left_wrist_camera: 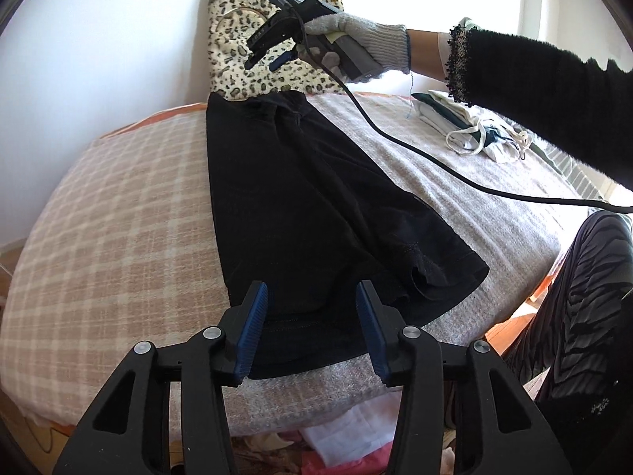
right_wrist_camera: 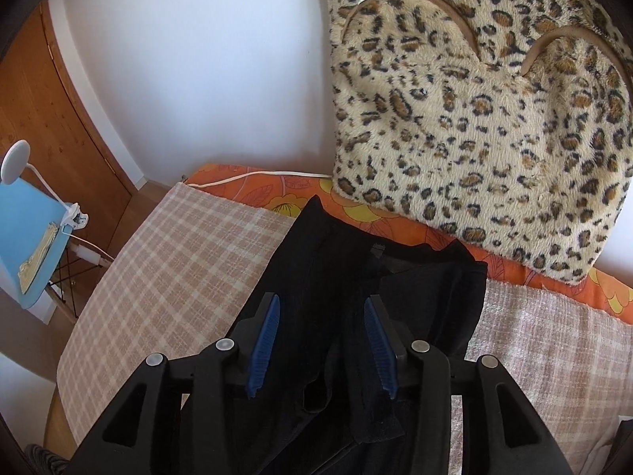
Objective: Fold small clothes
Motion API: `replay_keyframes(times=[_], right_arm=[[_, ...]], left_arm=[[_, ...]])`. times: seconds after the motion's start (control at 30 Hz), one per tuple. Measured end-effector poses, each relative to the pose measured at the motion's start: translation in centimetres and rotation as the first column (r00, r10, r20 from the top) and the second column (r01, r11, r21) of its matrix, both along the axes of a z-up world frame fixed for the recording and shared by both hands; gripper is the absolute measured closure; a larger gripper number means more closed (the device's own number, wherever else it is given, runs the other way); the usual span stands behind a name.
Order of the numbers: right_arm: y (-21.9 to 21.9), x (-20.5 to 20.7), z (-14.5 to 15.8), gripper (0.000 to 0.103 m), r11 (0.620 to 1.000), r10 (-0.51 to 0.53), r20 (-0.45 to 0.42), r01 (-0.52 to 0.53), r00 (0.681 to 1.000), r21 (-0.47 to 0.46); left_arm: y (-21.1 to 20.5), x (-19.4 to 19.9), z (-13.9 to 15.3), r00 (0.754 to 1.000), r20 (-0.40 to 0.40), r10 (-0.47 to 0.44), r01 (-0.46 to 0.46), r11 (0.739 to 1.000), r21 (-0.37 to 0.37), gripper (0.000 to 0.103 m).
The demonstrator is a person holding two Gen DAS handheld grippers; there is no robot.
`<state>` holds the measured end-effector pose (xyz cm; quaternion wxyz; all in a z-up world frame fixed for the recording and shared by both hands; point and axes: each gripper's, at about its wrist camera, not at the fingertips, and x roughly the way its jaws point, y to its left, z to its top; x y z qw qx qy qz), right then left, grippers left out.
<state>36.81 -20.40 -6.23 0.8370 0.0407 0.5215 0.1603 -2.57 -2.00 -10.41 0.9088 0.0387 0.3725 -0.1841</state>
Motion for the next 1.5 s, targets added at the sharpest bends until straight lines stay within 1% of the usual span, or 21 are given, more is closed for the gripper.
replay_keyframes(times=[0.07, 0.2, 0.37, 0.4, 0.43, 0.47, 0.5, 0.57, 0.7, 0.83, 0.87, 0.9, 0.93, 0.97, 1.0, 1.07, 1.2, 1.3, 1.37, 1.43, 1.5], right_arm=[[0.9, -0.1, -0.6, 0.046, 1.0, 0.025, -0.02, -0.026, 0.999, -0.012], [2.5, 0.6, -1.9, 0.046, 0.998, 0.04, -0.035, -0.041, 0.999, -0.04], [3.7, 1.7, -2.9, 0.045, 0.996, 0.052, -0.044, -0.055, 0.998, -0.064], [3.8, 1.9, -3.1, 0.045, 0.996, 0.053, -0.044, -0.056, 0.998, -0.072], [3.9, 2.3, -3.3, 0.044, 0.995, 0.052, -0.044, -0.055, 0.998, -0.078], [4.0, 2.7, -3.4, 0.044, 0.995, 0.049, -0.044, -0.052, 0.998, -0.081], [4.0, 3.1, -3.6, 0.044, 0.996, 0.045, -0.044, -0.048, 0.998, -0.079], [4.1, 4.0, -3.9, 0.044, 0.997, 0.034, -0.044, -0.037, 0.998, -0.072], [4.6, 5.8, -5.1, 0.04, 0.998, 0.027, -0.073, -0.032, 0.997, -0.061], [5.7, 7.0, -7.4, 0.04, 0.99, 0.019, -0.113, -0.035, 0.993, -0.138], [5.8, 7.3, -7.9, 0.04, 0.991, 0.016, -0.122, -0.033, 0.992, -0.134], [6.0, 7.4, -8.4, 0.044, 0.992, 0.016, -0.132, -0.032, 0.991, -0.121], [6.2, 7.5, -8.7, 0.062, 0.994, 0.021, -0.139, -0.035, 0.99, -0.105], [6.5, 7.6, -9.0, 0.085, 0.995, 0.027, -0.149, -0.041, 0.988, -0.094], [6.8, 7.6, -9.2, 0.088, 0.994, 0.029, -0.147, -0.044, 0.989, -0.096], [7.9, 7.5, -8.9, 0.103, 0.989, 0.047, -0.117, -0.063, 0.992, -0.132], [9.3, 8.0, -7.6, 0.103, 0.991, 0.063, -0.085, -0.072, 0.994, -0.109], [9.7, 8.4, -5.8, 0.103, 0.996, 0.071, -0.047, -0.074, 0.996, -0.049], [9.7, 8.7, -5.3, 0.103, 0.997, 0.069, -0.029, -0.069, 0.997, -0.019], [9.8, 8.9, -6.0, 0.103, 0.996, 0.059, -0.046, -0.062, 0.997, -0.057], [9.9, 8.7, -7.0, 0.103, 0.991, 0.066, -0.064, -0.073, 0.996, -0.116]], left_arm=[[-0.6, 0.0, -0.1, 1.0, -0.01, -0.022, 0.022, 1.0, -0.001, 0.058], [-2.8, 0.4, -0.7, 0.997, -0.012, -0.081, 0.081, 0.996, 0.036, 0.058], [-5.6, 0.7, -1.6, 0.984, -0.023, -0.179, 0.18, 0.978, 0.108, 0.058], [-5.7, 0.8, -1.9, 0.982, -0.032, -0.184, 0.186, 0.976, 0.114, 0.06], [-5.7, 1.0, -2.1, 0.982, -0.041, -0.183, 0.186, 0.977, 0.107, 0.065], [-5.5, 1.2, -2.3, 0.982, -0.053, -0.183, 0.188, 0.978, 0.092, 0.082], [-5.3, 1.3, -2.5, 0.982, -0.059, -0.181, 0.185, 0.979, 0.083, 0.093], [-4.9, 1.3, -2.5, 0.983, -0.048, -0.178, 0.181, 0.981, 0.071, 0.097], [-3.7, 1.4, -2.3, 0.988, -0.034, -0.151, 0.152, 0.988, 0.037, 0.099], [-2.6, 1.5, -1.9, 0.992, -0.029, -0.122, 0.122, 0.993, 0.002, 0.099], [-2.4, 1.5, -1.8, 0.993, -0.025, -0.117, 0.117, 0.993, -0.002, 0.099], [-2.2, 1.6, -1.7, 0.993, -0.023, -0.112, 0.112, 0.994, -0.005, 0.099], [-1.9, 1.6, -1.6, 0.994, -0.023, -0.107, 0.106, 0.994, -0.015, 0.099], [-1.4, 1.5, -1.5, 0.995, -0.024, -0.098, 0.097, 0.995, -0.028, 0.099], [-0.9, 1.5, -1.4, 0.996, -0.025, -0.086, 0.085, 0.995, -0.042, 0.099], [0.3, 1.6, -1.0, 0.998, -0.022, -0.055, 0.053, 0.996, -0.069, 0.099], [2.5, 0.9, 1.0, 0.999, 0.038, 0.025, -0.021, 0.996, -0.087, 0.099], [3.3, 0.0, 2.7, 0.994, 0.097, 0.043, -0.035, 0.996, -0.086, 0.099], [2.4, -0.3, 2.9, 0.994, 0.109, 0.001, 0.006, 0.998, -0.068, 0.099], [0.9, -0.2, 2.1, 0.994, 0.094, -0.051, 0.055, 0.997, -0.047, 0.099], [-0.2, 0.0, 1.1, 0.994, 0.055, -0.098, 0.101, 0.994, -0.048, 0.099]])
